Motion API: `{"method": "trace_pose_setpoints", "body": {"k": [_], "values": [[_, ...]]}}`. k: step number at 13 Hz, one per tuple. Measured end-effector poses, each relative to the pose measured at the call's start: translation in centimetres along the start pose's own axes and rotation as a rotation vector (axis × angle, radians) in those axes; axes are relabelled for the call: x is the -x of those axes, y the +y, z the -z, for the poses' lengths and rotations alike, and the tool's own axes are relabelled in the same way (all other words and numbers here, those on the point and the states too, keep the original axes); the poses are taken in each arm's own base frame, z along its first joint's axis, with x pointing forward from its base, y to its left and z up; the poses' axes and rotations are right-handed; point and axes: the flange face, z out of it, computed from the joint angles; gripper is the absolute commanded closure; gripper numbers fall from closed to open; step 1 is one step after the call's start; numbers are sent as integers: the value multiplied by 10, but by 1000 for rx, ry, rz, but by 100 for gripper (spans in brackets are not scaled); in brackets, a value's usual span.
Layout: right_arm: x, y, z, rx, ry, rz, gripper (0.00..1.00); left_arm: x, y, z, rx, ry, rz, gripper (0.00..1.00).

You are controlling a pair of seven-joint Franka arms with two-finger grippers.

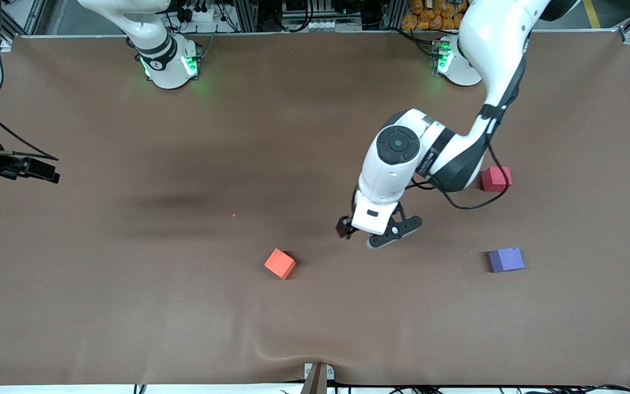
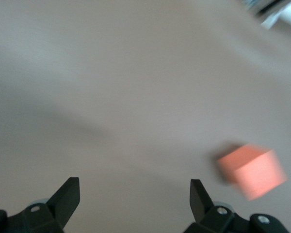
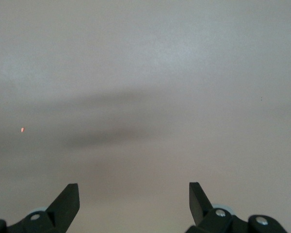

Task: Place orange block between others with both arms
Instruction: 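Move the left gripper over the orange cube, then lower the left gripper and close it on the orange cube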

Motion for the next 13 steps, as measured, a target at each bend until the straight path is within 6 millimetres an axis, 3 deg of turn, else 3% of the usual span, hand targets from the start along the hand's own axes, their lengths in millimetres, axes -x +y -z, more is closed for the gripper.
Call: {"method": "trace_pose_setpoints", "body": {"k": [3,6,9,13], "values": [[16,1,0,-4,-12,0,0,16,17,-35,154,-7,197,0],[25,6,9,22,-32,-2,0,47,26,-75,222,-40,274,0],[28,25,42,53,21,-28,0,75,32,-121,264,-8,268,0],[29,17,79,57,87,-15,0,98,44,-145,400,42,227,0]]}}
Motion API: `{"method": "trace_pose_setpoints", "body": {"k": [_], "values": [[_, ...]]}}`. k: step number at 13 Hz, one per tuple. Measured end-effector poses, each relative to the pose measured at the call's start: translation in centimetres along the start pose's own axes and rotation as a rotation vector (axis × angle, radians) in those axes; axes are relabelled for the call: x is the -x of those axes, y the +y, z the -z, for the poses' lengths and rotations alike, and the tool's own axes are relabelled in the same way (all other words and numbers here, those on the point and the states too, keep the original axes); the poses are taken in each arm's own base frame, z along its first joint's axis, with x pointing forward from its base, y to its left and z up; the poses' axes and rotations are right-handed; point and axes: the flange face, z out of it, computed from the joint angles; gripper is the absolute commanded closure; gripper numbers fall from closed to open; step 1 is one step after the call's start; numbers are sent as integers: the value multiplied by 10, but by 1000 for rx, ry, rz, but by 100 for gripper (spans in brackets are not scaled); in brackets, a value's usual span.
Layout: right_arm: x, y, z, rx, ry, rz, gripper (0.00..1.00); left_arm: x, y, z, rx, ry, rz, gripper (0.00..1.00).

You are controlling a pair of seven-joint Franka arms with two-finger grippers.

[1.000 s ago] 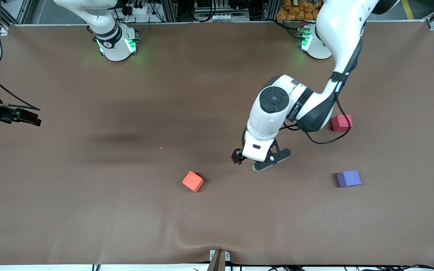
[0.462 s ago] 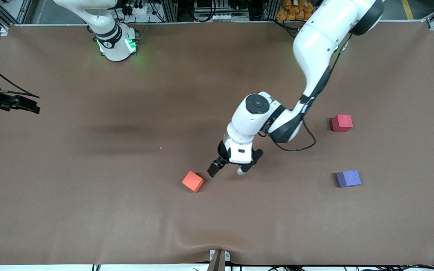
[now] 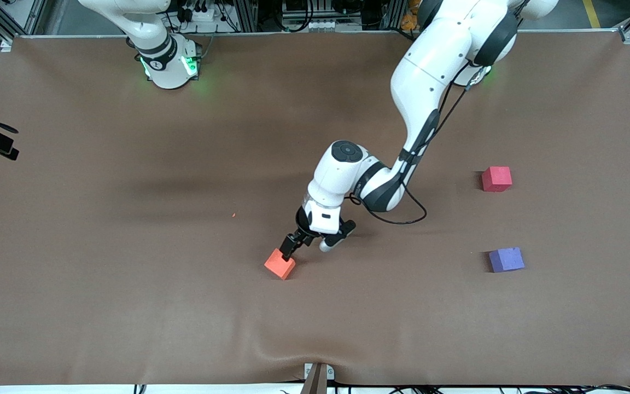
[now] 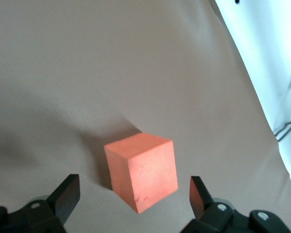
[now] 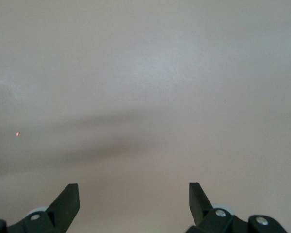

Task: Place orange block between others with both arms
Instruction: 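Lower the left gripper and close it on the orange cube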

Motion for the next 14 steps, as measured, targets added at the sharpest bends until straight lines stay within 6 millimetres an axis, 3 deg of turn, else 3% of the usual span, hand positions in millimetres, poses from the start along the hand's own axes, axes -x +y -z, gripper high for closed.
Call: {"method": "trace_pose_setpoints", "body": {"k": [2,5,9,14], "values": [[-4,-11,10,1,24,19,0,-3,-10,-12,12,6,-10,0],[-5,-8,25,2,51,13,0,-2,-19,-24,14,15,-29,0],[-11,-15,16,3,32,25,0,16,-21,-26,18,1,-48,0],[-20,-25,8,5,25,41,0,19,-31,-38,32,6,-66,18]]}}
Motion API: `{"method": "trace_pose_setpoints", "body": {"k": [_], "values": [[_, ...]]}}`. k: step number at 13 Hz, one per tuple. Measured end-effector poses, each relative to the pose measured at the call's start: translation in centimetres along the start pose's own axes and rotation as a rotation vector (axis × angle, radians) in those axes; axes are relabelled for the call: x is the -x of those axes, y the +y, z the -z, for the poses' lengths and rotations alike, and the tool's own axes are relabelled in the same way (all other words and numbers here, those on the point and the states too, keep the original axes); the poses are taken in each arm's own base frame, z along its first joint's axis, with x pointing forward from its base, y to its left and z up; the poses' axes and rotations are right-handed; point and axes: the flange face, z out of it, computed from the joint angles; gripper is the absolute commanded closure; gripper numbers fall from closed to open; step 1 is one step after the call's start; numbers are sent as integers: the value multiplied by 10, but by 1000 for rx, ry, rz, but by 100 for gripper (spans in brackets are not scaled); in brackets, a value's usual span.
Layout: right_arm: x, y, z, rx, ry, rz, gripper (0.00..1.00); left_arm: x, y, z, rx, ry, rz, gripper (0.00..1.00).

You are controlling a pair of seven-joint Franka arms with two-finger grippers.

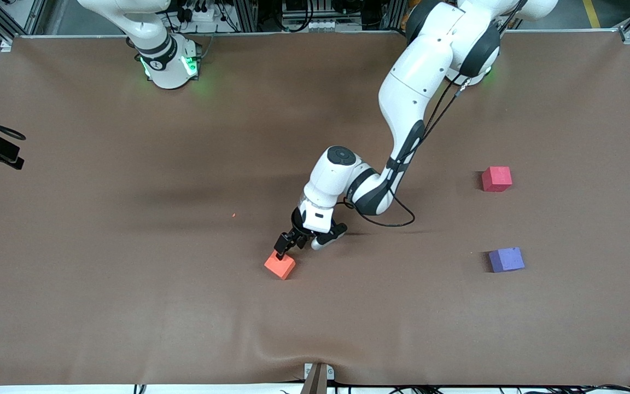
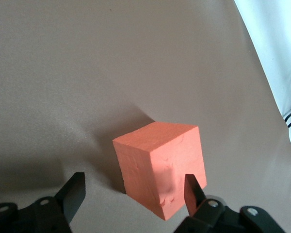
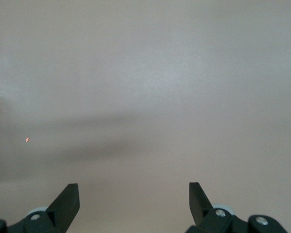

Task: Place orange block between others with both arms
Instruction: 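Lower the left gripper and close it on the orange cube, then carry the orange cube with the left gripper toward the pink cube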

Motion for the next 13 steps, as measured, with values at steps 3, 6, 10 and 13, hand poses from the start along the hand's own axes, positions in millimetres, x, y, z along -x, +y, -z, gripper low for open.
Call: {"method": "trace_pose_setpoints", "body": {"k": [3,6,10,13], "values": [[-10,-1,-5,2,-3,1,0,6,0,-1,1,-1,-11,70],[-10,-8,-5,2,-25,13,0,8,4,2,27,1,-90,100],[-7,-16,-3,-27,-45,21,0,6,11,6,55,5,-147,100],[4,-22,5,-88,-107,26,0,-4,22,15,70,18,-140,100]]}}
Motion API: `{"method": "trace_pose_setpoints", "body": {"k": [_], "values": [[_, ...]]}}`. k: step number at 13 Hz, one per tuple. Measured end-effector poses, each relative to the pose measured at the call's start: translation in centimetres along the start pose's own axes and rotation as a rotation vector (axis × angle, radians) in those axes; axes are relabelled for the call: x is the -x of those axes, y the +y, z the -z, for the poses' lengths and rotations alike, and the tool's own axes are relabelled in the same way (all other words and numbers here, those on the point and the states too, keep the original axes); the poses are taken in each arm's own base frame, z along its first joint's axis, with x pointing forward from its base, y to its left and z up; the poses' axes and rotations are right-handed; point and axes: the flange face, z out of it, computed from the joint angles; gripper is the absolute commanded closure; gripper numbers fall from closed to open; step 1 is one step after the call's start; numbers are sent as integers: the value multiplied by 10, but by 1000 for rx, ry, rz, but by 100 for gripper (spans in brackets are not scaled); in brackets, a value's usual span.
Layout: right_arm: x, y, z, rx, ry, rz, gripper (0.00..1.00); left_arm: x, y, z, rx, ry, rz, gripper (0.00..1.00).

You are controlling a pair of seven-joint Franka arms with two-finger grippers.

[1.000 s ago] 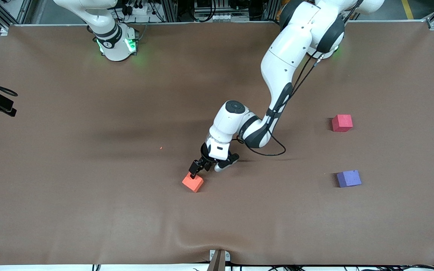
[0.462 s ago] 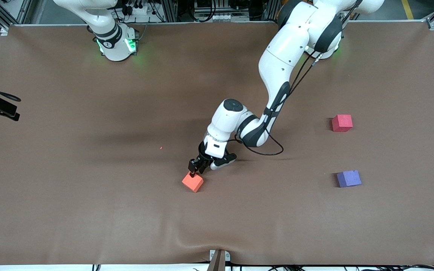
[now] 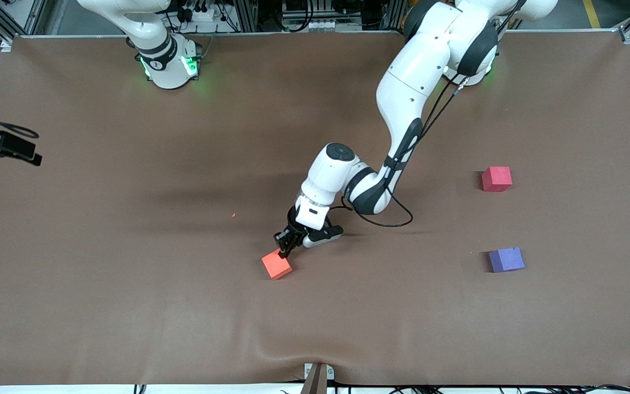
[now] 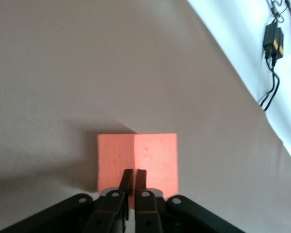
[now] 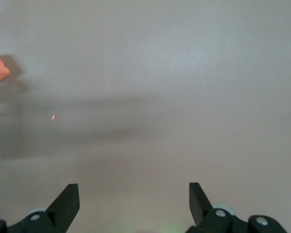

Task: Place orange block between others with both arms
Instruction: 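Carry the orange cube with the left gripper toward the pink cube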

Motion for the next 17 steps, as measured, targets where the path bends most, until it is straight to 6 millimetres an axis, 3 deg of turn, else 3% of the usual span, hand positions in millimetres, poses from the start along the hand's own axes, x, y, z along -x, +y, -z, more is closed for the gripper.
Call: {"method": "trace_pose_setpoints", "body": {"k": [5,8,13,17], "values": [[4,2,11,19,6,-3,0,-21,23,51,-6,10,16,100],[4,2,11,23,5,-3,0,-63,13,90,-50,41,57,100],[4,2,11,23,4,-2,0,-178,-63,143,-168,131,88,100],[4,2,11,23,4,-2,0,-232,-127,156,-261,148,26,100]]}}
